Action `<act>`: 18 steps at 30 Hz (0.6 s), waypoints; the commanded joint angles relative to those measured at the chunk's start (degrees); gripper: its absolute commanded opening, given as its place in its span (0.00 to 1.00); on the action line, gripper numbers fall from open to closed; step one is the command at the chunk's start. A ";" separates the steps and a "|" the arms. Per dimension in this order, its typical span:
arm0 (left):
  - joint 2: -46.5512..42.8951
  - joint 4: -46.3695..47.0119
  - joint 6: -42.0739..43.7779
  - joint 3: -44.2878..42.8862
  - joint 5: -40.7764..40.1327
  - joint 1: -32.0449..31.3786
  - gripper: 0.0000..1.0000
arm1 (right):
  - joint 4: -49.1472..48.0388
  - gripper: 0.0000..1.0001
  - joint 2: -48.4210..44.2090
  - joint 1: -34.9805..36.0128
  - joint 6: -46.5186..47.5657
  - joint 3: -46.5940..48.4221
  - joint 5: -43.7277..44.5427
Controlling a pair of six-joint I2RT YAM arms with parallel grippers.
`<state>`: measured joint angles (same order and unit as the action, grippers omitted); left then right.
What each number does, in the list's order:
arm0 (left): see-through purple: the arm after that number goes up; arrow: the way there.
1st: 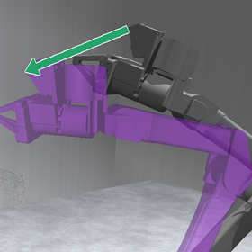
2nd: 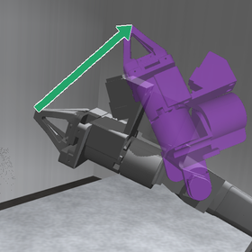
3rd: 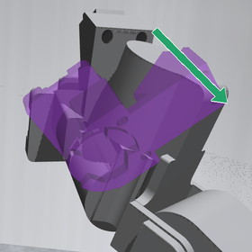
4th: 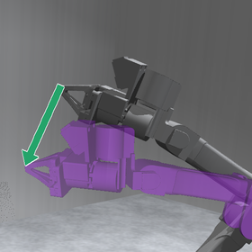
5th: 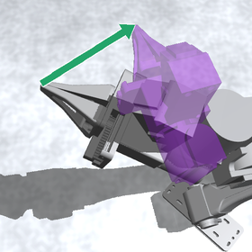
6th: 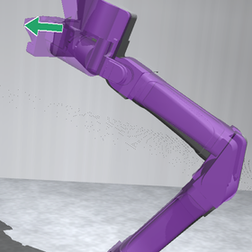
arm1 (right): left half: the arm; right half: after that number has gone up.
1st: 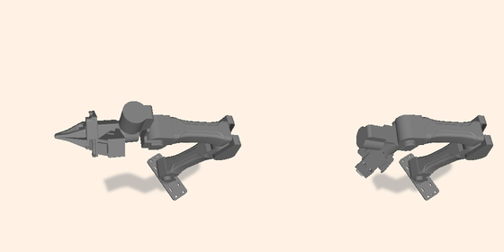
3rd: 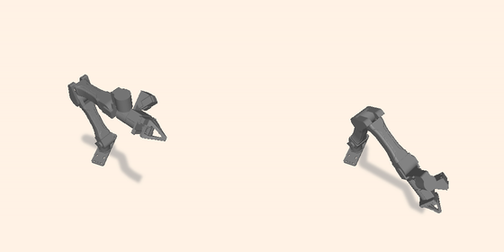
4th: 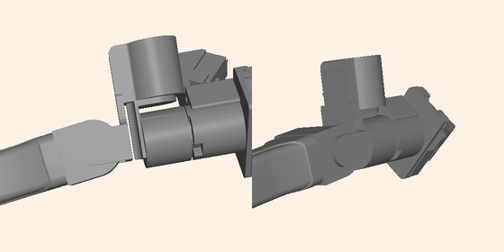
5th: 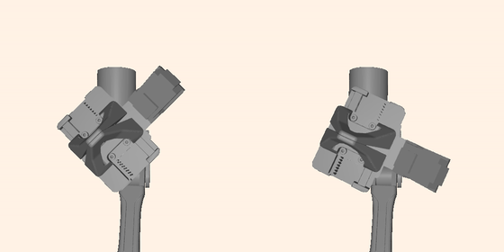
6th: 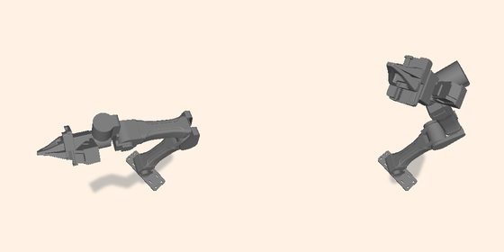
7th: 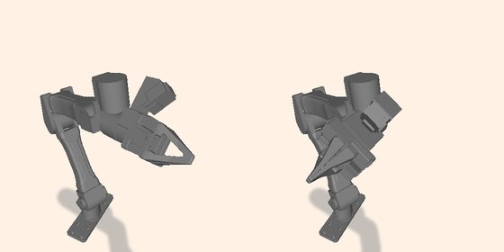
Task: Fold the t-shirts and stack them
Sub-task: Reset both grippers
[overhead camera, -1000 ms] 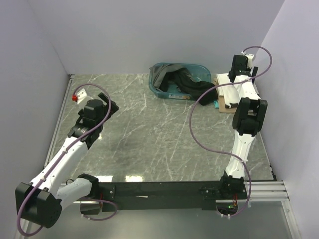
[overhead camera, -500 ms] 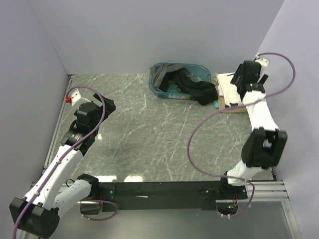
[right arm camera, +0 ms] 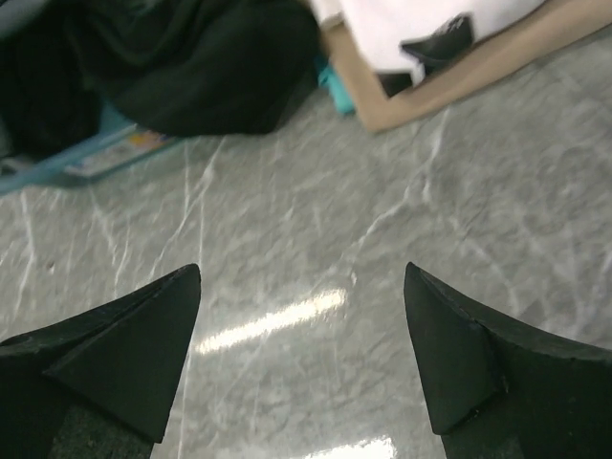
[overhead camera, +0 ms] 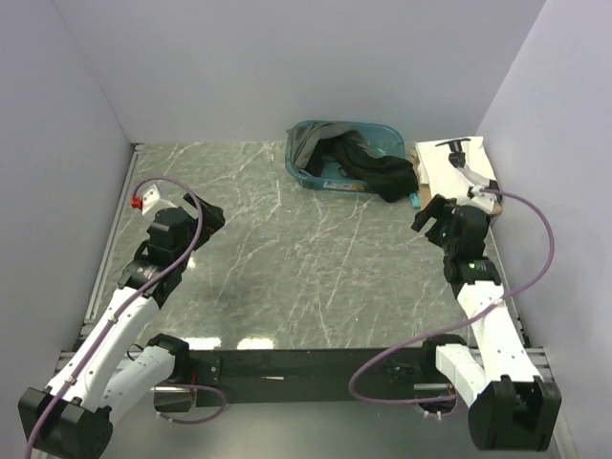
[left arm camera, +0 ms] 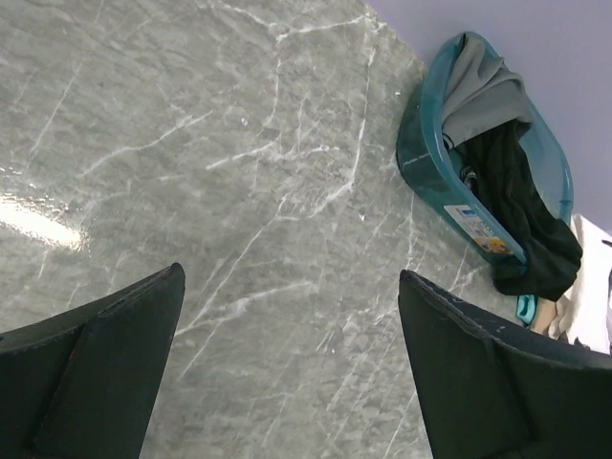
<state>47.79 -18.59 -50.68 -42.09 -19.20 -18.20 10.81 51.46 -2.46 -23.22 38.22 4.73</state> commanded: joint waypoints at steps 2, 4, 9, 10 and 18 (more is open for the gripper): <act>-1.91 -0.22 -1.09 1.57 1.89 0.27 0.99 | -6.32 0.93 -5.57 0.17 -1.56 -3.50 -4.91; -2.70 -0.92 -1.62 1.92 1.89 0.27 0.99 | -7.03 0.93 -6.98 0.17 -2.87 -3.76 -5.17; -5.07 -2.33 -2.50 2.80 0.57 0.27 0.99 | -7.74 0.93 -10.33 0.17 -2.97 -6.14 -2.29; -5.34 -2.42 -2.67 2.89 0.57 0.27 0.99 | -7.73 0.93 -10.59 0.17 -2.79 -6.22 -1.92; -6.30 -3.91 -3.20 2.45 -0.83 0.27 0.99 | -8.88 0.93 -11.65 0.17 -3.05 -7.11 -0.86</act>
